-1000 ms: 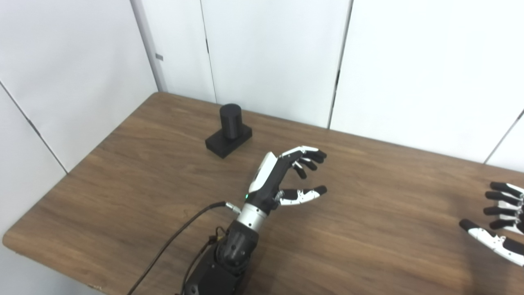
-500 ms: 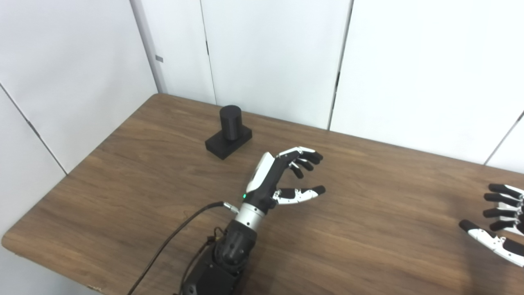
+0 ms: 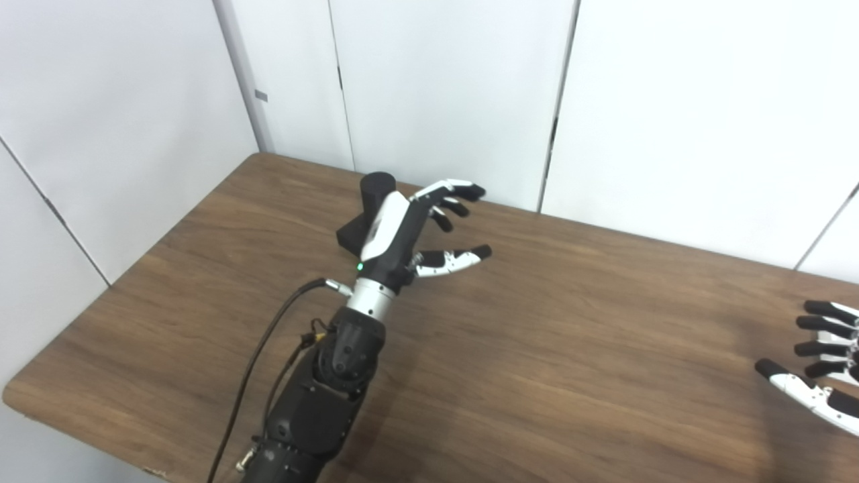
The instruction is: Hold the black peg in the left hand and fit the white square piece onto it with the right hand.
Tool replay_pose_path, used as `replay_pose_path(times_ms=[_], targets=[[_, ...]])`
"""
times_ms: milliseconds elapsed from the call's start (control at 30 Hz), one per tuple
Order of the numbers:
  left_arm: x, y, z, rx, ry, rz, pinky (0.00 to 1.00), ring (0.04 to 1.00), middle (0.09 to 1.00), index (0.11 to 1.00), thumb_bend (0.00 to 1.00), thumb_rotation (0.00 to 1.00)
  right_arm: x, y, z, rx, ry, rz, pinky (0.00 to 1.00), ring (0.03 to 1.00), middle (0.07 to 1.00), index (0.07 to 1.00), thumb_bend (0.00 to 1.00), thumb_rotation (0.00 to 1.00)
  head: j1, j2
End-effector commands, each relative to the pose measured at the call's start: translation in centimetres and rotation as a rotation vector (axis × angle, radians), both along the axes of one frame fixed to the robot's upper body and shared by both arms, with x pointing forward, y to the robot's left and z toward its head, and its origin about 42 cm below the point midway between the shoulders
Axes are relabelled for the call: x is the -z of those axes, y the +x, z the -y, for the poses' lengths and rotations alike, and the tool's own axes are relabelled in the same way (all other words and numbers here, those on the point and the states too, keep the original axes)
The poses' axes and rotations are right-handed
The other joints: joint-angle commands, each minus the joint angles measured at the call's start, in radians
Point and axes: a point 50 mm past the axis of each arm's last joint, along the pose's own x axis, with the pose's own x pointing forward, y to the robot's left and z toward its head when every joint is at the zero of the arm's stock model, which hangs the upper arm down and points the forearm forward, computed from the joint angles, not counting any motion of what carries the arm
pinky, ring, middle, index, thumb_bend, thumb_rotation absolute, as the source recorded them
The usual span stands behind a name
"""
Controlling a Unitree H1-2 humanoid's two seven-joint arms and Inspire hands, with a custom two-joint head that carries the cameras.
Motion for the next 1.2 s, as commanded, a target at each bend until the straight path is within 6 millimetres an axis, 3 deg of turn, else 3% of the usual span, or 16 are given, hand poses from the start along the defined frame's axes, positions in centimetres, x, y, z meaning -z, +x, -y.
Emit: replay_pose_path(times_ms=[0, 233, 433, 600, 733, 1067, 1167], targets=[[-3.5, 1.2, -0.9, -0.04, 0.045, 0.11, 0.53, 0.67, 0.728, 0.719, 0.74, 0.11, -1.9, 0.3, 0.0, -0.01, -0.011, 0.071, 0.4, 0.544, 0.664, 0.689, 0.58, 0.0, 0.001, 0.001], [-4.4, 1.9, -3.0, -0.158, 0.086, 0.106, 0.56, 0.719, 0.779, 0.786, 0.74, 0.13, -2.0, 0.3, 0.0, -0.011, -0.013, 0.076, 0.4, 0.538, 0.656, 0.679, 0.59, 0.0, 0.0, -0.002], [-4.9, 2.5, -4.6, -0.254, 0.124, 0.111, 0.69, 0.813, 0.819, 0.84, 0.76, 0.13, -2.2, 0.3, 0.0, -0.014, -0.013, 0.077, 0.41, 0.539, 0.658, 0.683, 0.57, 0.0, 0.004, -0.003], [-5.2, 2.8, -6.0, -0.332, 0.197, 0.121, 0.79, 0.902, 0.915, 0.871, 0.78, 0.21, -2.3, 0.3, 0.0, -0.013, -0.019, 0.079, 0.41, 0.54, 0.66, 0.682, 0.57, 0.0, 0.005, -0.004], [-5.7, 3.0, -7.0, -0.403, 0.244, 0.108, 0.85, 0.948, 0.942, 0.891, 0.83, 0.29, -2.3, 0.2, -0.1, -0.013, -0.017, 0.082, 0.41, 0.544, 0.663, 0.684, 0.57, 0.0, 0.006, -0.005], [-5.4, 3.4, -7.5, -0.546, 0.295, 0.051, 0.92, 0.989, 0.941, 0.871, 0.89, 0.38, -2.5, 0.2, -0.2, -0.006, -0.012, 0.082, 0.41, 0.546, 0.665, 0.682, 0.56, 0.0, 0.003, -0.002], [-5.0, 3.4, -7.1, -0.598, 0.322, -0.014, 0.93, 1.0, 0.952, 0.865, 0.96, 0.45, -2.6, 0.1, -0.2, -0.003, -0.011, 0.081, 0.41, 0.545, 0.663, 0.68, 0.56, 0.0, 0.004, -0.001]])
